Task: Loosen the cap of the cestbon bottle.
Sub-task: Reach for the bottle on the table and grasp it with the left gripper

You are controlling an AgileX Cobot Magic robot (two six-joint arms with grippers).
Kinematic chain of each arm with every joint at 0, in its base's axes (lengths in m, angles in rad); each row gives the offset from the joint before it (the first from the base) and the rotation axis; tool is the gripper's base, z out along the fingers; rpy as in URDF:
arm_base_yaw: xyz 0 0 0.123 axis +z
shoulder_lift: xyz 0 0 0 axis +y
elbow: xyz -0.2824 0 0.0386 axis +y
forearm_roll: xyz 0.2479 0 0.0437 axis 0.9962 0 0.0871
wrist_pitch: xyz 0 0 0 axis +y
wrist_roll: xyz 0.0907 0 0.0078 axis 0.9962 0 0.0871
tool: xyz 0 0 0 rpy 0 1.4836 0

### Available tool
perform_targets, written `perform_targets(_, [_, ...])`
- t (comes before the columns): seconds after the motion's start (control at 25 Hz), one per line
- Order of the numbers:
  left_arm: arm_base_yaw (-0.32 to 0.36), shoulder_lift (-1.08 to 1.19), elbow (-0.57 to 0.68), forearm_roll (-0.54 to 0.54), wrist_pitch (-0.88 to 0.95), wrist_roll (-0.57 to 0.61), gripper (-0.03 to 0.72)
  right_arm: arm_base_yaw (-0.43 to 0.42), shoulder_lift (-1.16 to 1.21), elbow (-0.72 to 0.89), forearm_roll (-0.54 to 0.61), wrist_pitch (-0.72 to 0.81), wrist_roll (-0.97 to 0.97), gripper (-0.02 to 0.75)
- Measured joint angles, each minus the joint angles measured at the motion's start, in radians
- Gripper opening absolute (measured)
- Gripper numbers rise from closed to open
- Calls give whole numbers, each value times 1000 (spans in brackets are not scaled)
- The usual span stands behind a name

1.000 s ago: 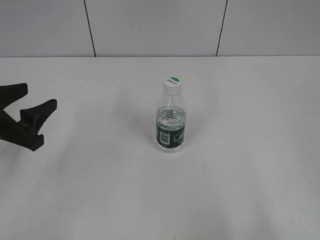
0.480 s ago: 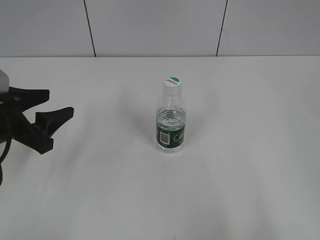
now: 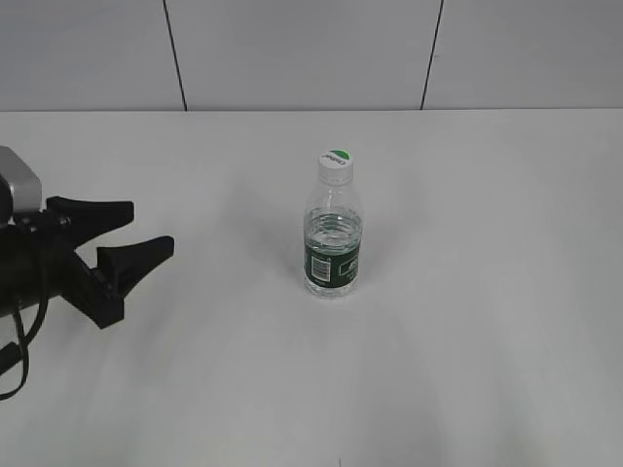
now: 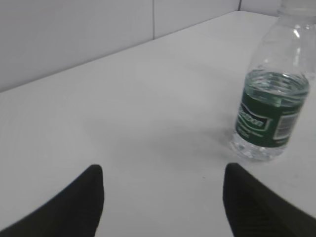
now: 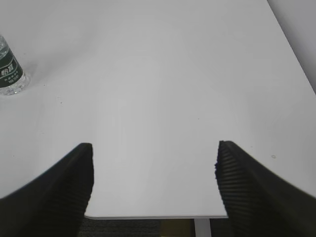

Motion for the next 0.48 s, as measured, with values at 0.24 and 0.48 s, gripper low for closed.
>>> perform_targets(0.24, [0,83,-45,148,-31,-4,469,0,0,0,0,0,0,588])
perform_targets(0.48, [0,89,-84,173,-37,-56,473,0,0,0,0,0,0,588])
